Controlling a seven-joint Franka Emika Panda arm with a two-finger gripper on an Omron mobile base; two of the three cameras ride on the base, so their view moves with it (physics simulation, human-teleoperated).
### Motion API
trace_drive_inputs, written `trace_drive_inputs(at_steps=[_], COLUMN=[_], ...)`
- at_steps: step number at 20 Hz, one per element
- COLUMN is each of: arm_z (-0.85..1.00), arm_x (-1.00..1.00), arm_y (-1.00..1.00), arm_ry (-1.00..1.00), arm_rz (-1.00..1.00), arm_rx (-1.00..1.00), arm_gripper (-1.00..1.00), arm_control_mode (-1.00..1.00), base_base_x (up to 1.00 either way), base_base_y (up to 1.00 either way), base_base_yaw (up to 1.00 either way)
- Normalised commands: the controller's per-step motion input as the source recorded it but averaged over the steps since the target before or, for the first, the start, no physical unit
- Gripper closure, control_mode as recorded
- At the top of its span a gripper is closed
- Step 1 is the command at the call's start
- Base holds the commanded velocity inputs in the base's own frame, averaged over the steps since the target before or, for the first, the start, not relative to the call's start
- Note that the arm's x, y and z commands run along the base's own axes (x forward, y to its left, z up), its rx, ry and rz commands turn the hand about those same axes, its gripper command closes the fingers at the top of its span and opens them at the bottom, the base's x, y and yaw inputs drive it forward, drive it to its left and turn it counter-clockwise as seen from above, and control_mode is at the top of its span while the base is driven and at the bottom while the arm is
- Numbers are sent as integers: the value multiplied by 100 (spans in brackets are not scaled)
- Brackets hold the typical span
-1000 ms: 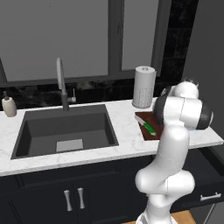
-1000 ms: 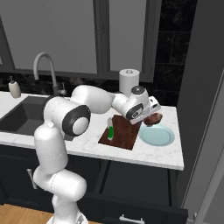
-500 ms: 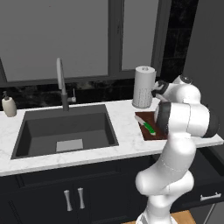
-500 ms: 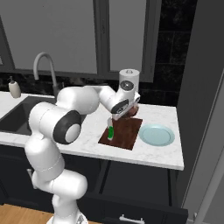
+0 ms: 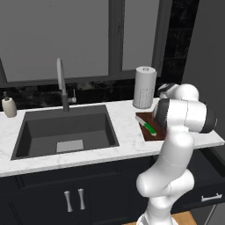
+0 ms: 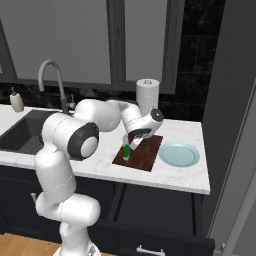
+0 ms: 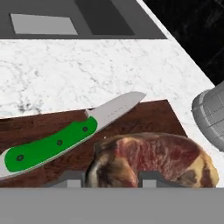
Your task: Pick up the knife from the drawer and place it on the cutting board. Then place the meat from the plate to the cutting board.
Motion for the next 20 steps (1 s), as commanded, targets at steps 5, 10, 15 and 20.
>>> trace_drive_inputs(at_steps=[5, 10, 15, 20], arm_z=[-2, 0, 0, 4], arm_x=[0, 0, -11, 1], arm_y=[0, 16, 0, -9], arm_ry=[0, 0, 0, 0], arm_rz=[20, 15, 8, 1], arm_rx=[-4, -5, -34, -39], arm_gripper=[100, -100, -100, -100], arm_control_mode=[-100, -100, -100, -100], base_base_x=[0, 0, 0, 0], base_base_y=[0, 0, 0, 0], base_base_yaw=[0, 0, 0, 0])
